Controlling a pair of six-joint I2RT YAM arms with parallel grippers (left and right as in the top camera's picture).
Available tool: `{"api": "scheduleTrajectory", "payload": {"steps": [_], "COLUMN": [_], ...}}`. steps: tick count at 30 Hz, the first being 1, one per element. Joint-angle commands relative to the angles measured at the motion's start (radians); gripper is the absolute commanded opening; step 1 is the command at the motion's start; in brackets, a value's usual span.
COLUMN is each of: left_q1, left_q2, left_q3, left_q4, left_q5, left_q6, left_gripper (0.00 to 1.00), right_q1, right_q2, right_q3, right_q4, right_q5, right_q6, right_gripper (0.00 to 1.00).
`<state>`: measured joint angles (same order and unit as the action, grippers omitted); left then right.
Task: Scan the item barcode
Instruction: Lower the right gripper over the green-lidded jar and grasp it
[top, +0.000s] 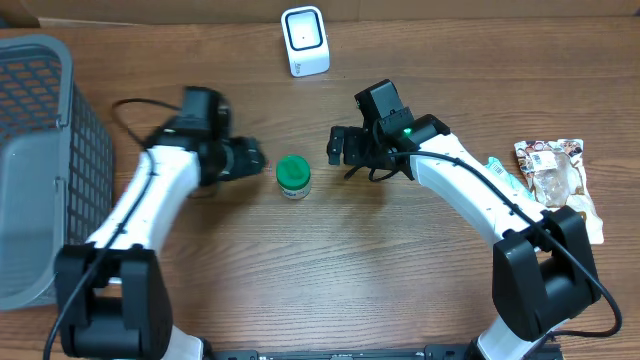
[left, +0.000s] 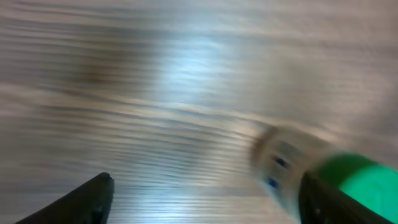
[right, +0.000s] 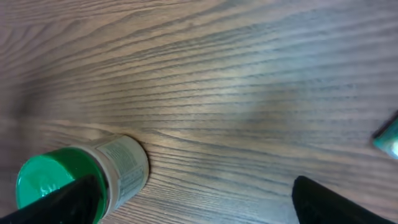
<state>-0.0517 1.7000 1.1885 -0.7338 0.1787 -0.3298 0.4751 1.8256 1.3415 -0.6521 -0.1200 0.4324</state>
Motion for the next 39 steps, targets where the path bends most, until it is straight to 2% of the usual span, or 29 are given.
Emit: {"api": "scheduleTrajectory", "payload": {"steps": [1,5,10,13,18,26,36,39], "left_q1": [0.092,0.160,0.192,0.192,0.192,0.192,0.192,0.192], "left_q2": [-0.021,-0.021,-0.021,-0.021,-0.021,-0.021,-0.021,-0.021], "left_q3": [0.036,0.036,0.036,0.036,0.036,0.036,0.036,0.036], "left_q4": [-0.014,-0.018,-0.018,-0.018,-0.018,-0.018,-0.018,-0.018], "left_q5": [-0.013,-0.014,-0.055,-0.064,-0.064,-0.063,-0.064,-0.064], "left_q6": [-0.013,-0.010,-0.010,-0.010,-0.010,-0.010,-0.010,-0.010], "left_gripper": [0.85,1.00,1.00,1.00,1.00,1.00,0.99,1.00], "right_q1": [0.021,0.066,0.148,0.203,0.272,0.333,0.335,0.335], "right_q2": [0.004,0.004,0.004,0.008,0.048,0.144,0.201,0.201], "right_q3": [0.002,0.035,0.124,0.167,0.198,0.198,0.198,0.198], "right_q4": [0.046,0.053,0.019,0.010,0.023,0.023,0.007,-0.025], "right_q5": [-0.100,-0.091,0.019,0.133,0.175,0.349,0.299,0.300], "right_q6": [-0.079,-0.078,-0.058,0.003,0.085,0.169,0.173,0.125], "right_gripper": [0.90,0.91,1.00,1.00,1.00,1.00,1.00,1.00]}}
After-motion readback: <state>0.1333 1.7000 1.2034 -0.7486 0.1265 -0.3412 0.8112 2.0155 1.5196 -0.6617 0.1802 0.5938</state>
